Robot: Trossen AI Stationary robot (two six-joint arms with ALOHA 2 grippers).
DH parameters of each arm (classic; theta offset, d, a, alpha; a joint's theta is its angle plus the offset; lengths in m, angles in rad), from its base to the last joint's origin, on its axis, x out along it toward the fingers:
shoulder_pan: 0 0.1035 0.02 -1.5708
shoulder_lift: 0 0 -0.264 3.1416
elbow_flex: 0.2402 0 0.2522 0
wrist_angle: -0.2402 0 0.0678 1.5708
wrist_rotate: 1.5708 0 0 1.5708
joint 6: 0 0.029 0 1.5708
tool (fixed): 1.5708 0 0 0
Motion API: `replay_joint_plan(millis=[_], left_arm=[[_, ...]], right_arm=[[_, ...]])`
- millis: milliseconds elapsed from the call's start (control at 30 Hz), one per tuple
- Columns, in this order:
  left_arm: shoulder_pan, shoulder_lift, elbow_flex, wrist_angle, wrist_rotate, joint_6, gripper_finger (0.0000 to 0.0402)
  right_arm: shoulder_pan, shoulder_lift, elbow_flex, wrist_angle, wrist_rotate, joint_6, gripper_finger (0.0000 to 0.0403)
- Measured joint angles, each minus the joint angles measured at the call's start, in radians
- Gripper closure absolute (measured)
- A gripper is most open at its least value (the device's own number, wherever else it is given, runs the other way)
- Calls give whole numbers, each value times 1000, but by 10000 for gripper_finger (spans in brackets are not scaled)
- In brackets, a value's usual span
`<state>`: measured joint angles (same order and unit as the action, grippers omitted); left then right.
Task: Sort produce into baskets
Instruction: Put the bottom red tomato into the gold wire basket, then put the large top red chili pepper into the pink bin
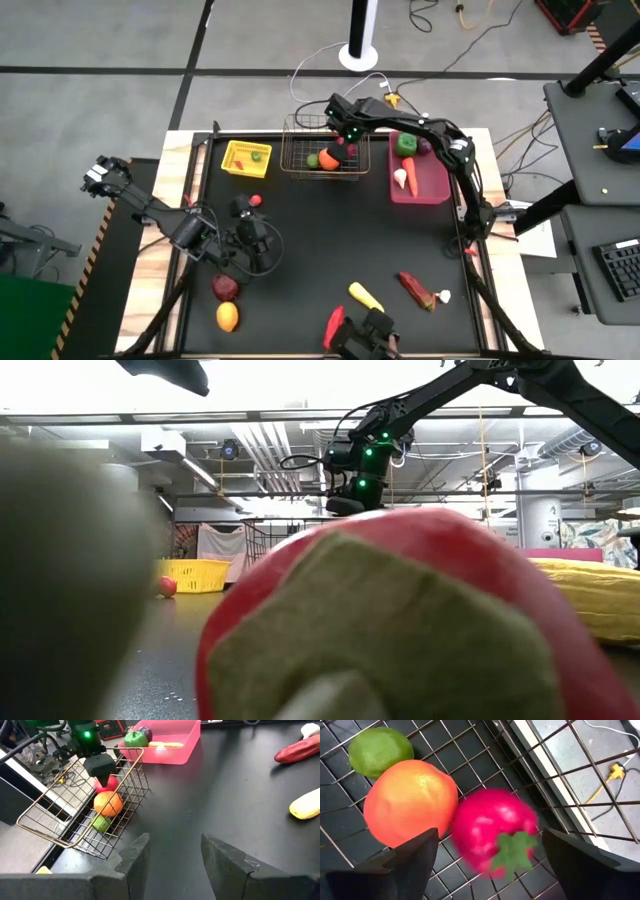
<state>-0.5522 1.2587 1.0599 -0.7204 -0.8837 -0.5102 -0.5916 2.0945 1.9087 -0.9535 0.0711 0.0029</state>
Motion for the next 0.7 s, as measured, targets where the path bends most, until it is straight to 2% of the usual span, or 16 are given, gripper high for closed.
replay_joint_plan(millis=[400, 700], left_arm=[[0, 0, 0, 1, 0, 0, 242], [0, 0, 0, 3, 3, -15, 242]], right_arm=[[0, -23, 6, -14, 0, -2, 60], [47, -159, 32, -58, 4, 24, 71]])
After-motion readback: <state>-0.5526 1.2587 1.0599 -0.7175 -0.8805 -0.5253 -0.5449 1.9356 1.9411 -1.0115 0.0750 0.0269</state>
